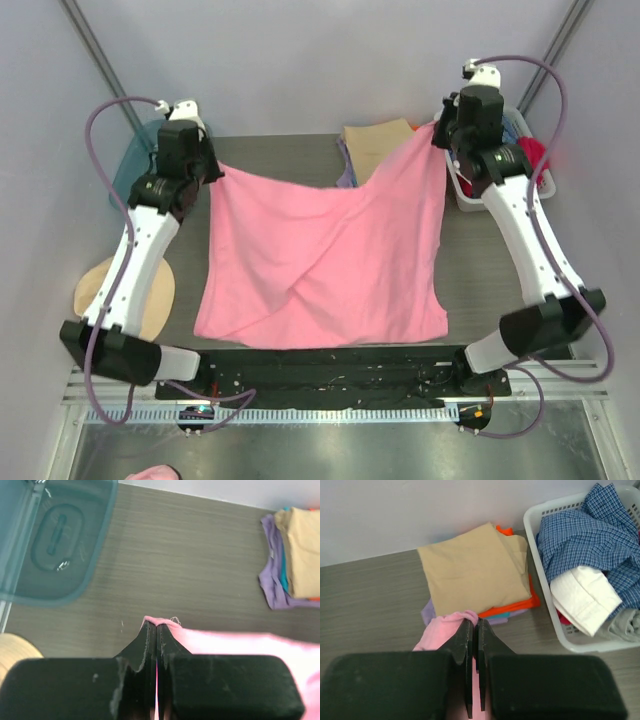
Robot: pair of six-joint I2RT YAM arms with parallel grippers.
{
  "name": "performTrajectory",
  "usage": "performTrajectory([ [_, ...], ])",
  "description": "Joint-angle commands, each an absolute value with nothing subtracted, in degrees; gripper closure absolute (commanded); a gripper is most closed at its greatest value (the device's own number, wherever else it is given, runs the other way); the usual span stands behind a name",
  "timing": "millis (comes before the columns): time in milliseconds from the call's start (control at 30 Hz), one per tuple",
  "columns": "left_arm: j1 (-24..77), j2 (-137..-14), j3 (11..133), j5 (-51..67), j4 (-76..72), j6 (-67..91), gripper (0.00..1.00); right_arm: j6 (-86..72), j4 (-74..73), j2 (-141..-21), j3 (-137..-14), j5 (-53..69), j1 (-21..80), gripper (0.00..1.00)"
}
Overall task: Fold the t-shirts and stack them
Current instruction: Flatten the tshirt out
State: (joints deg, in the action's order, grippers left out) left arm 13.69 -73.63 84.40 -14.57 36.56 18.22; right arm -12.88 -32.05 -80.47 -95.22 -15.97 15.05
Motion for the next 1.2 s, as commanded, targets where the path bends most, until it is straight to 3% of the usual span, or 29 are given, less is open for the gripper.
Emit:
performTrajectory([
  [0,8.45,-79.87,98.38,-11.26,24.52,15.47,1.0,-13.27,-20.83,-87.61,-108.34,-10.03,9.68,0.99],
  [267,7.21,-89.65,135.04,-9.15,34.35,14.94,1.0,-12.3,-29.43,-96.6,-146.94,-4.4,7.03,0.99],
  [333,7.21,-88.08,135.62,-7.66,35.95,15.38,1.0,-12.83,-29.01,-93.36,-142.42,-3.87,7.03,0.99],
  [433,7.21,-80.18,123.88,-7.21,32.09,15.56,1.0,-13.8,-26.46,-84.05,-127.57,-2.73,6.94,0.99],
  [667,7.21,-63.47,84.9,-8.25,24.45,16.69,1.0,-16.87,-20.84,-65.94,-91.71,2.11,6.94,0.99],
  [800,7.21,-58.1,68.67,-7.74,22.06,19.51,1.0,-17.93,-19.95,-59.78,-73.26,2.9,6.94,0.99],
  [933,7.21,-55.03,64.33,-7.21,23.2,20.92,1.0,-19.16,-22.13,-55.73,-72.58,1.32,6.94,0.99],
  [1167,7.21,-57.21,88.39,-7.03,36.97,19.16,1.0,-17.05,-29.61,-57.92,-94.96,0.53,6.94,0.99],
])
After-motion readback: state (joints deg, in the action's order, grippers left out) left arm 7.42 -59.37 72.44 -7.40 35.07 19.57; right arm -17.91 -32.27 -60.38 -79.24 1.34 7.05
